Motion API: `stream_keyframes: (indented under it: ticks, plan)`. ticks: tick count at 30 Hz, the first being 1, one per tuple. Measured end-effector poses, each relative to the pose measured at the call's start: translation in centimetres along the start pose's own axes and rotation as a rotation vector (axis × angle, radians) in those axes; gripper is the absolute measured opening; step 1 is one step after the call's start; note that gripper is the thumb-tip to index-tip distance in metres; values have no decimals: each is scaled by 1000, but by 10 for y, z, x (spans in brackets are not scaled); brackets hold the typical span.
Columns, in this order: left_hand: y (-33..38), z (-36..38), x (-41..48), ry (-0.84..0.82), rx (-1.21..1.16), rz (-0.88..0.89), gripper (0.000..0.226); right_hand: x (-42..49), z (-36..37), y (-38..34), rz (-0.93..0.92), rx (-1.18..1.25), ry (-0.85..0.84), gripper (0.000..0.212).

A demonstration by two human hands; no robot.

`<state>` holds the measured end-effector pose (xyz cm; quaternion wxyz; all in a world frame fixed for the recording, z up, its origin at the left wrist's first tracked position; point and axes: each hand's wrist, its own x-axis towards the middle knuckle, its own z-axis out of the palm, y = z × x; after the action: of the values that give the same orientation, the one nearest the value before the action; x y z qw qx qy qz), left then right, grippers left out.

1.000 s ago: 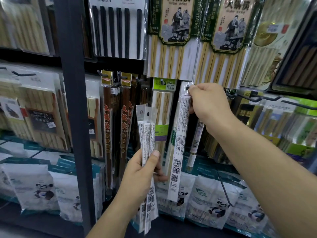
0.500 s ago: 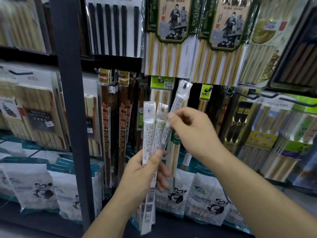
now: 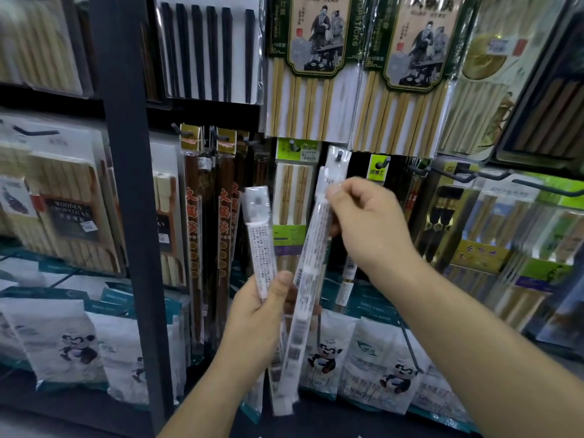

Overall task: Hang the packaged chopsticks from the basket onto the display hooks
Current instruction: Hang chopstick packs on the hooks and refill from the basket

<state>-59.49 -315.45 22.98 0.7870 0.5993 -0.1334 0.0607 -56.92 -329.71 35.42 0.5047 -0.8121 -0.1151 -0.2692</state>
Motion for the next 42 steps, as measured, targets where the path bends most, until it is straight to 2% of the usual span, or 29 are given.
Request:
stream_keyframes:
  ticks: [2,5,7,12,18,25,31,33,37,39,42]
  plan:
    - [-4,-5,3,94,139,52,42,12,-5,-6,-28,-32,69,36]
    - [-6,-8,5,97,177,47,42,28,-7,-12,-23,-63,102,39]
    - [-4,-7,5,73,136,21,40,34,-7,-12,2,-61,113,40]
    - [0,-5,6,77,-28,-111,62,37,-4,-11,46,-70,144,40]
    - [-1,-6,5,48,31,-122,39,37,-4,-12,53,-88,162,41]
    - [-2,-5,1,-55,65,-94,33,33,-7,-2,-27,-315,154,43]
    - [4,-5,2,-88,-44,-78,38,10,-7,10,-10,-296,175,35]
    - [4,-6,2,-70,-52,-52,36,1,-1,15,-35,-268,112,35]
    - [1,-6,4,-45,-104,-5,28,-10,10,17,21,-157,-162,33]
    - [0,-7,4,-28,-115,2,38,-12,15,16,49,-116,-219,31]
    - [1,-7,5,-51,-120,33,38,-14,18,13,42,6,-262,20]
